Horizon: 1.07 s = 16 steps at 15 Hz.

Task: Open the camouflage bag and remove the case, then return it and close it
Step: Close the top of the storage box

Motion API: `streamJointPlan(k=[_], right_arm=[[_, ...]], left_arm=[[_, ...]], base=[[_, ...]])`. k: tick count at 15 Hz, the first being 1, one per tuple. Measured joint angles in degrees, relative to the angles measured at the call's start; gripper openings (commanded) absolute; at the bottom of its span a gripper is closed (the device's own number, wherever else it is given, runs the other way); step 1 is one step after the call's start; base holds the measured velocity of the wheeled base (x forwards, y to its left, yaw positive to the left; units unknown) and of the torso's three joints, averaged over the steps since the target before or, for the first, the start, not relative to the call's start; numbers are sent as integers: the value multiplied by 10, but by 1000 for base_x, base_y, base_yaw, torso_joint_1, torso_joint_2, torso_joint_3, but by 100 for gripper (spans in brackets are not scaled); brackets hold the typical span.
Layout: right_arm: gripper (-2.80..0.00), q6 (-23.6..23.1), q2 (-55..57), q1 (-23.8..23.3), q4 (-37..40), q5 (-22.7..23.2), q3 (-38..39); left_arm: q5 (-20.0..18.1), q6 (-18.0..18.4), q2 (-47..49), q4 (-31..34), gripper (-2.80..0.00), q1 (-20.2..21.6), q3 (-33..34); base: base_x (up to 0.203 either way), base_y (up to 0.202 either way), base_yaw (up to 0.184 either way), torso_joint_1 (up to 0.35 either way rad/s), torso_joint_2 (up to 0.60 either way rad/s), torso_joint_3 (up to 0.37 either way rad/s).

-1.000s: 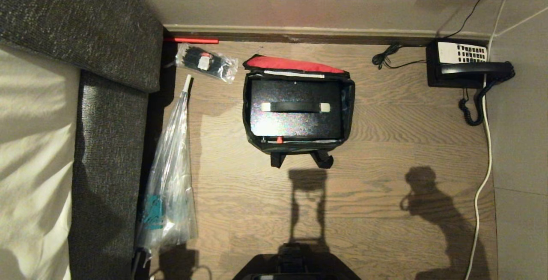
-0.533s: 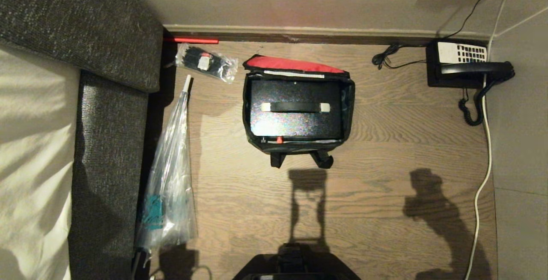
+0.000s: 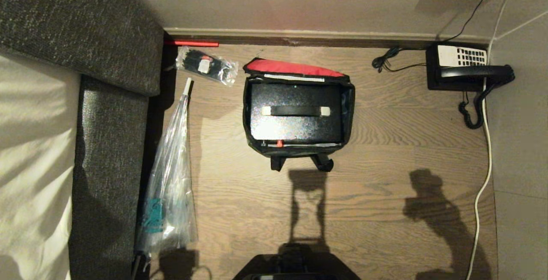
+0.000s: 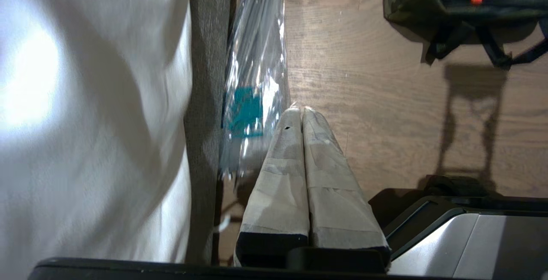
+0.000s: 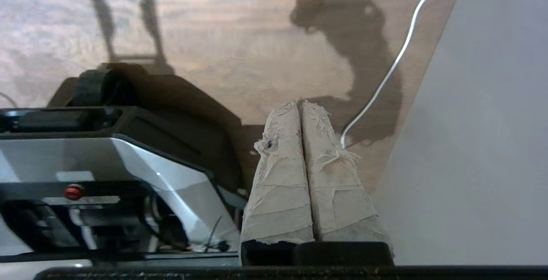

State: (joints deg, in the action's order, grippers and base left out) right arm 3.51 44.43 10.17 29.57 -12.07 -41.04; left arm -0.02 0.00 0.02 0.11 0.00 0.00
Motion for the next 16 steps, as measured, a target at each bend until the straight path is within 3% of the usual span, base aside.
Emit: streamJointPlan(k=[4,13,16], right_arm=[[-280,-2,1,0,-1,0,0],[-280,-3,2,0,-2,1,4],[-280,-2,2,0,-1,1,4]], left_arm=[[0,4,0,-1,-280,0,0],[0,2,0,-1,-280,0,0],[0,4,0,-1,-280,0,0]], base=[[186,0,1,2,1,3],[14,0,0,0,1,1],[167,0,0,4,4,2]])
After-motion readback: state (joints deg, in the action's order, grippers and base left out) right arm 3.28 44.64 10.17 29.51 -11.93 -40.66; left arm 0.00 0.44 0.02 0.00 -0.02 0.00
